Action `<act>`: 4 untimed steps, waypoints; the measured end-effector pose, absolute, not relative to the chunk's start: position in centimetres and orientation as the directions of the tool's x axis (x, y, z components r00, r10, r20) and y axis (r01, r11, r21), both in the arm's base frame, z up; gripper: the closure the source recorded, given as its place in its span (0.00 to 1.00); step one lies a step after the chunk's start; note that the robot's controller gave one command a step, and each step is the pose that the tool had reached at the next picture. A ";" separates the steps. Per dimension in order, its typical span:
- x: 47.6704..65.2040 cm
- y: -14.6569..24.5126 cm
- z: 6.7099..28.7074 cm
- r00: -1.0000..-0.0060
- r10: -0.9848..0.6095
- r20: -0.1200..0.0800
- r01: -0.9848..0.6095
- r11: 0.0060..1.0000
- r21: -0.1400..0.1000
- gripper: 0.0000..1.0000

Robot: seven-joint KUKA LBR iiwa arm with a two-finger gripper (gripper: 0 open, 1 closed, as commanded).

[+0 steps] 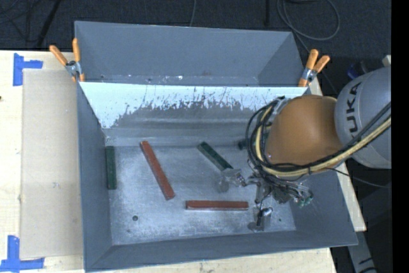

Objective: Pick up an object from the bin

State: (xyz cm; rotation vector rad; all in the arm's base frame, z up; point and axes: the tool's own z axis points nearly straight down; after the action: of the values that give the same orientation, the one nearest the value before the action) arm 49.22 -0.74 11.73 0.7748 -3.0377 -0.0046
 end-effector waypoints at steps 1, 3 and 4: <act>49.2 0.3 6.8 -0.908 -0.418 -0.002 -0.418 0.908 0.000 0.00; 49.3 0.3 7.0 -0.909 -0.417 -0.004 -0.417 0.909 0.000 0.00; 49.2 0.3 6.9 -0.909 -0.416 0.001 -0.416 0.909 0.001 1.00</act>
Offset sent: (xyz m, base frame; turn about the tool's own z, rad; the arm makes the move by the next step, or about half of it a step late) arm -0.0005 0.0100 -0.0473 0.0680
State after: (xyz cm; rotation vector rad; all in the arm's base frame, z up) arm 49.16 0.31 6.91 0.6690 -3.0684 -0.0019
